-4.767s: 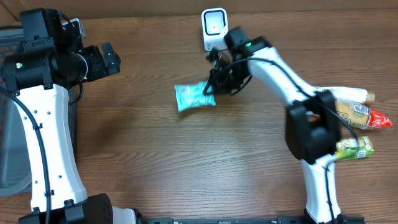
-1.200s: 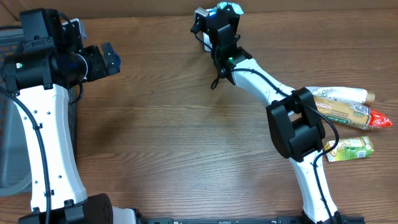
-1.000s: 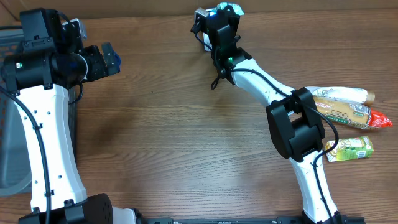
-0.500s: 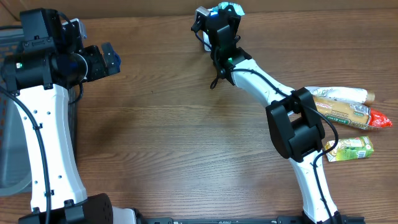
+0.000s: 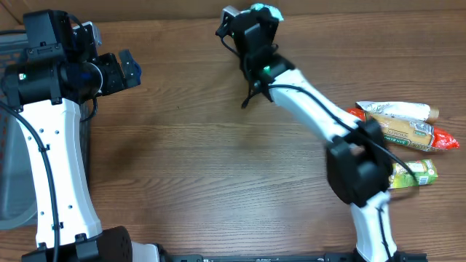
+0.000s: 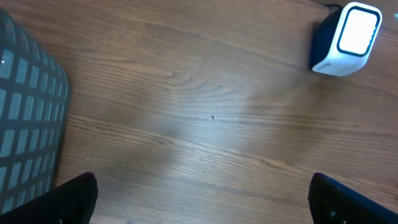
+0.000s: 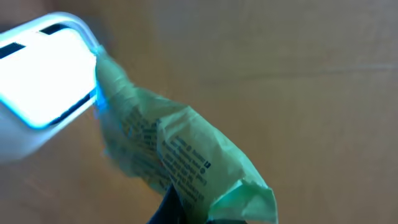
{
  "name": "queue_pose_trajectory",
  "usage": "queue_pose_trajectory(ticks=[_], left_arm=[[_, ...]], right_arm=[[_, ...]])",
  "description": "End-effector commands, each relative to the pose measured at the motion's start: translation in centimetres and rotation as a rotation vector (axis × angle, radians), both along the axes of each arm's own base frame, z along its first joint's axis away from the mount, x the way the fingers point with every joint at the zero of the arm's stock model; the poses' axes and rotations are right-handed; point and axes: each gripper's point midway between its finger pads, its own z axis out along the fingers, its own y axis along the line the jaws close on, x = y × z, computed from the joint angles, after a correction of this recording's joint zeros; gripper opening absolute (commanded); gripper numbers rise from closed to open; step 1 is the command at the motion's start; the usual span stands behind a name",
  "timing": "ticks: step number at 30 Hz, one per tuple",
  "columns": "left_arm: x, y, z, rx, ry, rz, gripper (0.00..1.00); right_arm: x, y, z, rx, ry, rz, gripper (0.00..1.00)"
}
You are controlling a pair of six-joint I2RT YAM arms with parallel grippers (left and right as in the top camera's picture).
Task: Scan the item barcode
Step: 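Carry the mint-green packet right and drop it near the spaghetti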
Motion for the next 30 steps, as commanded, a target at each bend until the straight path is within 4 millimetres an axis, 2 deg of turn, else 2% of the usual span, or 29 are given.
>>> queue_pose_trajectory(ticks=[1, 5, 7, 10, 12, 13, 15, 18, 21, 26, 28, 30], left_arm=[[0.1, 0.0, 0.7, 0.017, -0.021, -0.020, 1.00], [0.1, 0.0, 0.7, 0.016, -0.021, -0.020, 1.00], [0.1, 0.0, 0.7, 0.016, -0.021, -0.020, 1.00], [0.1, 0.0, 0.7, 0.016, -0.021, -0.020, 1.00], [0.1, 0.0, 0.7, 0.016, -0.021, -0.020, 0.99], [0.1, 0.0, 0.7, 0.016, -0.021, -0.021, 1.00], [0.1, 0.0, 0.7, 0.016, -0.021, -0.020, 1.00], [0.1, 0.0, 0.7, 0.016, -0.021, -0.020, 1.00], [0.1, 0.0, 0.7, 0.016, -0.021, -0.020, 1.00], [0.1, 0.0, 0.7, 0.016, -0.021, -0.020, 1.00], [0.1, 0.0, 0.7, 0.016, -0.021, -0.020, 0.99], [0.1, 0.0, 0.7, 0.016, -0.021, -0.020, 1.00]], right_arm=[[-4.4, -0.6, 9.3, 0.339, -0.020, 0.062, 0.04], [-9.0, -1.3, 10.9, 0.679, 0.199, 0.167, 0.04], [-11.1, -2.6, 11.8, 0.889, 0.317, 0.190, 0.04], [-13.0, -6.7, 12.6, 1.222, 0.476, 0.108, 0.04], [-13.4, -10.5, 11.8, 1.400, 0.556, -0.024, 0.04], [-13.4, -12.2, 11.1, 1.457, 0.578, -0.092, 0.04], [-13.3, -16.9, 9.0, 1.571, 0.598, -0.305, 0.04], [-13.4, -23.5, 4.8, 1.720, 0.586, -0.644, 0.04], [-14.3, -28.7, 0.2, 1.845, 0.569, -0.946, 0.04], [-16.6, -33.7, -6.3, 1.895, 0.540, -1.199, 0.04], [-17.5, -34.9, -7.6, 1.868, 0.518, -1.265, 0.04], [-18.3, -35.4, -8.1, 1.852, 0.518, -1.299, 0.05]])
